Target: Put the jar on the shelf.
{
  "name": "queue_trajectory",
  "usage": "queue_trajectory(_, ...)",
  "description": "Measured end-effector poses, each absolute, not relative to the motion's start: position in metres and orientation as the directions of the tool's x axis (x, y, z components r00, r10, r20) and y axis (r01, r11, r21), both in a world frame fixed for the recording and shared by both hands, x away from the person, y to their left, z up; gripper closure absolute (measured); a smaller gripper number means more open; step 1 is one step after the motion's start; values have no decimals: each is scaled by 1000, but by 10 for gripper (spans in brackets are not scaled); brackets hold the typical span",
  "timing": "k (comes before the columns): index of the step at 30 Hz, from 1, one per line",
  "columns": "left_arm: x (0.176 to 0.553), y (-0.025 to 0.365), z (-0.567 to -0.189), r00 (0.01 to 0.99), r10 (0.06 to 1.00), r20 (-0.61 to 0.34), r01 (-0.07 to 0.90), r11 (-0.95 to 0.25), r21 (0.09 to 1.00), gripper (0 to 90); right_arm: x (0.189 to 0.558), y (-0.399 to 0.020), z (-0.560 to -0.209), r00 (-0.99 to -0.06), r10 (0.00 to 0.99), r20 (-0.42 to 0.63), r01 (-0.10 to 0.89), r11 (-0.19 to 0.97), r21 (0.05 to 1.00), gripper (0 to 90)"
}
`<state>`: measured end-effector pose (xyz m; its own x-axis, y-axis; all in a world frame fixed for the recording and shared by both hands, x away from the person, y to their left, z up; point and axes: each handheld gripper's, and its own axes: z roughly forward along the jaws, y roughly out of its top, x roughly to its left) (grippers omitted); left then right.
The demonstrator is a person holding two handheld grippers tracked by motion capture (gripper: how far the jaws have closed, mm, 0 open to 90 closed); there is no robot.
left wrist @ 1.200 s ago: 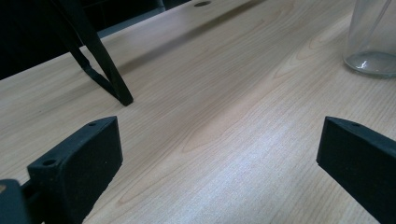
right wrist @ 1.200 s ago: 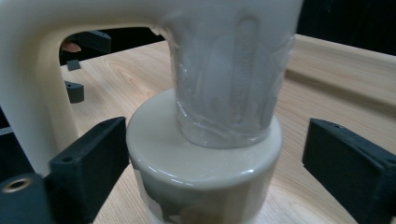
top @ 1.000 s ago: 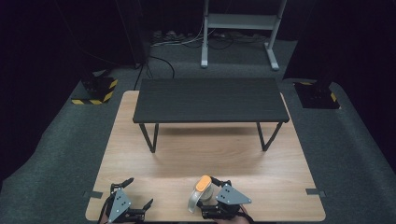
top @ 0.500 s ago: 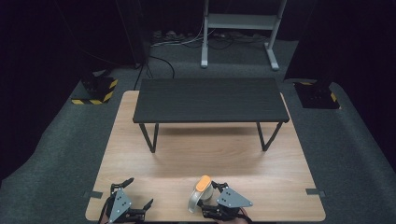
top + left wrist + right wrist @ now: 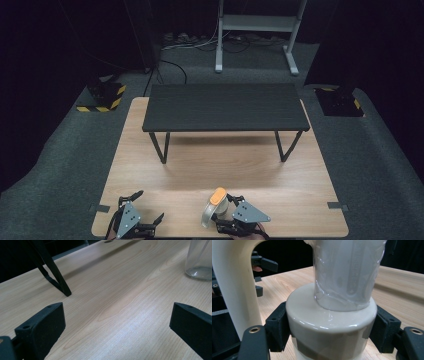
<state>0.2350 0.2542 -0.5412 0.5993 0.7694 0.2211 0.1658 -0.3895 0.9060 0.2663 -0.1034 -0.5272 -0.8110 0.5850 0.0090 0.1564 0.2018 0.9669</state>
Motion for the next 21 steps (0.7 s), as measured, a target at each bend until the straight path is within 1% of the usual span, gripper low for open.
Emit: queue_trajectory(21, 235, 256, -541, 603, 768, 216, 163, -383, 909, 7, 278, -123, -506, -759, 651, -10, 142, 181, 973, 289)
